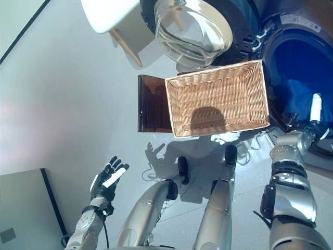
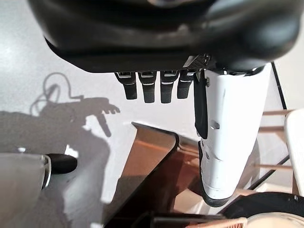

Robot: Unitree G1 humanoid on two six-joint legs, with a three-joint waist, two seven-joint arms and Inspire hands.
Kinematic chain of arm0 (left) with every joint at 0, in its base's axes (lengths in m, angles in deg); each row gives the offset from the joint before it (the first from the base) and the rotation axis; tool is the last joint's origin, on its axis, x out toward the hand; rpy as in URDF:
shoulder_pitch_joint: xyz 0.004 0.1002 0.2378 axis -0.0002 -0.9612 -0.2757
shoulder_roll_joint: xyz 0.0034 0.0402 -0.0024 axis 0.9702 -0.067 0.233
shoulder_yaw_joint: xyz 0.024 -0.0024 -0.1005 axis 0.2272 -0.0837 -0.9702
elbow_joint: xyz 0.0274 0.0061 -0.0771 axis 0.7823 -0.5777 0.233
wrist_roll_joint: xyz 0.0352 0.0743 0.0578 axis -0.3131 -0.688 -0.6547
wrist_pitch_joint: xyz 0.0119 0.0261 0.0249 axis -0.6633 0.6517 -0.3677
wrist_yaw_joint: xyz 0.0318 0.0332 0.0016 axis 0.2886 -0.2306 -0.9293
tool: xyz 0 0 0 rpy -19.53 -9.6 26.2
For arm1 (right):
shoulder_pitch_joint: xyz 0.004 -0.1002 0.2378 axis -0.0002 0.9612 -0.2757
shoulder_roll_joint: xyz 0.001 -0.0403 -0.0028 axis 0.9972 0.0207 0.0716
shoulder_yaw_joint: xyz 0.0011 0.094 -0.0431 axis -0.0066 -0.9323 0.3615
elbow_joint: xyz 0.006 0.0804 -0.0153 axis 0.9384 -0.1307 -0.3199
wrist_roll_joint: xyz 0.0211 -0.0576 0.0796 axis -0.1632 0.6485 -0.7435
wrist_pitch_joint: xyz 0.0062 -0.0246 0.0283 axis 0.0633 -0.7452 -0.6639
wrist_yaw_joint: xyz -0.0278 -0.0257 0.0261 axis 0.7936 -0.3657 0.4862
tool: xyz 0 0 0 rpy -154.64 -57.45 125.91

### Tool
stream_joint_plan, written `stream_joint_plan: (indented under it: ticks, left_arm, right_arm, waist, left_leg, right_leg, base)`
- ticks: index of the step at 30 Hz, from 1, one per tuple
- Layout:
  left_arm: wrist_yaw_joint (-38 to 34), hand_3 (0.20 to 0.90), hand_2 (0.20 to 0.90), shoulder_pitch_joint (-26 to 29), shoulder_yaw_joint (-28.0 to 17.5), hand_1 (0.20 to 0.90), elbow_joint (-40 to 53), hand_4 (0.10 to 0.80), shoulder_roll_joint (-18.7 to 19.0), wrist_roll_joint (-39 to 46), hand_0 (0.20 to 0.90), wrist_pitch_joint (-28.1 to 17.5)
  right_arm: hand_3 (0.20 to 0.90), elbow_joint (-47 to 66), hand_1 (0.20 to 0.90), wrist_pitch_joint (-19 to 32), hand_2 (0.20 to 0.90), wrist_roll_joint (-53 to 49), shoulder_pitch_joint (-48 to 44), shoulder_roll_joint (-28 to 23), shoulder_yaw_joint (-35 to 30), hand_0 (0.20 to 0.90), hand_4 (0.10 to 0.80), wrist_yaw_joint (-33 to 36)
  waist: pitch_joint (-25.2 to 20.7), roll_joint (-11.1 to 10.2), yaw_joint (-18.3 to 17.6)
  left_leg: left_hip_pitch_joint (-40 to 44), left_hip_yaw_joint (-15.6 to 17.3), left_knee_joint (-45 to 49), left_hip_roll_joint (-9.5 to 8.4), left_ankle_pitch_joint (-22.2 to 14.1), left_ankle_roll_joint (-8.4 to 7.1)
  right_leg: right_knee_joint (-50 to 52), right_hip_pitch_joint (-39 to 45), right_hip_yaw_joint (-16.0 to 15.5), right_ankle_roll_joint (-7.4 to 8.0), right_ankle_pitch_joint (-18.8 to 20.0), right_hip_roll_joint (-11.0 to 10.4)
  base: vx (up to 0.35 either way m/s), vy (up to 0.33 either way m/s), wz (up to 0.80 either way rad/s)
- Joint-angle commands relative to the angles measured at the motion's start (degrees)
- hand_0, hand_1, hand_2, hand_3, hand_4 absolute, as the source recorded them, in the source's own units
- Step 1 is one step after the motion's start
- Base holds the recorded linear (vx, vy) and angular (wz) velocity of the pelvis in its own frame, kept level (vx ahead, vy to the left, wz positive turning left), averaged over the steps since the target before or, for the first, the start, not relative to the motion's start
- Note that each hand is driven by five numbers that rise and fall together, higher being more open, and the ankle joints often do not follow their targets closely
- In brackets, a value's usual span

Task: Pick up the clothes and place them into the washing machine

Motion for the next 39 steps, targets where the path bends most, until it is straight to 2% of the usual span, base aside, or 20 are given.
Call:
stream_joint_plan:
  ticks: [1,5,7,13,25,31,34,35,36,37,39]
  left_arm:
    - [-0.40,0.900,0.900,-2.94,-1.97,0.900,5.14,0.800,4.83,1.49,0.900,-4.09]
    - [-0.34,0.900,0.900,-2.93,-1.86,0.900,5.69,0.800,5.37,1.60,0.900,-4.21]
    - [-0.09,0.900,0.900,-3.00,-1.49,0.900,5.96,0.800,5.86,1.76,0.900,-4.28]
    - [0.21,0.900,0.900,-3.32,-0.81,0.900,6.56,0.800,6.05,2.22,0.900,-4.16]
    - [-0.01,0.900,0.900,-2.71,-0.59,0.900,6.00,0.800,6.29,1.86,0.900,-4.31]
    - [-0.48,0.900,0.900,-3.05,-0.32,0.900,6.29,0.800,6.57,1.57,0.900,-4.31]
    - [-0.98,0.900,0.900,-3.10,-0.36,0.900,6.29,0.800,6.77,1.37,0.900,-4.23]
    - [-1.45,0.900,0.900,-2.73,-0.50,0.900,6.39,0.800,7.13,1.06,0.900,-4.26]
    - [-1.47,0.900,0.900,-2.72,-0.51,0.900,6.42,0.800,7.03,1.05,0.900,-4.25]
    - [-1.72,0.900,0.900,-2.68,-0.50,0.900,6.44,0.800,7.29,0.90,0.900,-4.28]
    - [-2.07,0.900,0.900,-2.31,-0.59,0.900,6.75,0.800,7.22,0.76,0.900,-4.20]
  right_arm:
    - [0.200,3.35,0.200,2.35,0.200,7.67,-11.53,-16.95,8.95,0.200,0.300,-4.27]
    - [0.200,0.18,0.200,1.03,0.200,8.47,-17.70,-19.38,13.28,0.200,0.300,-4.60]
    - [0.200,-3.15,0.200,0.06,0.200,8.23,-23.67,-20.89,16.97,0.200,0.300,-4.98]
    - [0.200,-6.96,0.200,-0.87,0.200,8.12,-33.87,-23.49,23.78,0.200,0.300,-4.86]
    - [0.200,-7.33,0.200,-0.23,0.200,9.11,-39.39,-23.82,28.22,0.200,0.300,-3.82]
    - [0.200,-9.36,0.200,-0.22,0.200,10.96,-42.27,-24.21,29.73,0.200,0.300,-0.87]
    - [0.200,-11.39,0.200,-1.97,0.200,15.35,-43.75,-24.25,31.52,0.200,0.300,1.50]
    - [0.252,-12.87,0.252,-3.98,0.252,20.72,-44.62,-24.14,33.60,0.252,0.337,3.27]
    - [0.488,-12.88,0.488,-4.06,0.488,20.86,-44.85,-24.09,33.77,0.488,0.506,3.37]
    - [0.900,-13.75,0.900,-5.28,0.900,23.35,-45.36,-24.02,34.91,0.900,0.800,4.11]
    - [0.900,-14.42,0.900,-6.72,0.900,26.46,-45.94,-22.86,36.69,0.900,0.800,4.46]
  waist:
    - [-1.88,0.99,2.09]
    - [-2.15,0.51,2.78]
    - [-2.70,0.28,3.53]
    - [-3.56,0.47,4.36]
    - [-4.22,0.18,4.75]
    - [-4.20,0.33,4.98]
    - [-4.06,0.53,5.00]
    - [-3.89,0.56,4.86]
    - [-3.84,0.64,4.82]
    - [-3.83,0.53,4.77]
    - [-3.57,0.76,4.48]
  left_leg:
    - [0.69,-1.92,-8.89,0.22,6.61,-5.52]
    - [0.48,-2.00,-9.00,0.26,6.85,-5.70]
    - [0.27,-2.13,-9.17,0.32,6.97,-5.82]
    - [0.16,-2.38,-9.52,0.40,7.18,-6.02]
    - [0.29,-2.73,-9.73,0.48,7.36,-6.17]
    - [0.18,-2.76,-9.85,0.34,7.44,-6.20]
    - [0.08,-2.82,-9.83,0.28,7.52,-6.15]
    - [0.04,-2.72,-9.77,0.29,7.61,-6.18]
    - [0.04,-2.71,-9.77,0.29,7.61,-6.18]
    - [0.04,-2.68,-9.71,0.29,7.61,-6.17]
    - [0.05,-2.51,-9.68,0.29,7.72,-6.18]
  right_leg:
    - [10.25,-0.46,-3.08,-3.66,-9.21,4.24]
    - [10.38,-0.75,-3.27,-3.76,-9.35,4.22]
    - [10.30,-1.01,-3.32,-3.75,-9.37,4.17]
    - [10.82,-1.64,-3.41,-3.87,-9.70,4.16]
    - [11.45,-1.73,-3.71,-3.99,-10.08,4.14]
    - [11.67,-1.93,-3.63,-4.05,-10.25,4.16]
    - [11.98,-2.16,-3.60,-4.14,-10.18,4.15]
    - [12.02,-2.22,-3.56,-4.20,-10.07,4.19]
    - [12.01,-2.22,-3.55,-4.20,-10.07,4.20]
    - [12.01,-2.19,-3.55,-4.21,-10.01,4.21]
    - [12.02,-2.19,-3.46,-4.29,-9.92,4.34]
  base:
    - [0.004,-0.024,0.07]
    - [0.005,-0.013,0.03]
    - [0.000,0.000,0.00]
    - [0.003,-0.002,0.01]
    - [0.001,-0.003,0.01]
    - [0.000,0.000,0.00]
    - [0.000,0.000,0.00]
    - [0.000,0.000,0.00]
    - [0.000,0.000,0.00]
    - [0.000,0.000,0.00]
    - [-0.008,-0.001,-0.02]
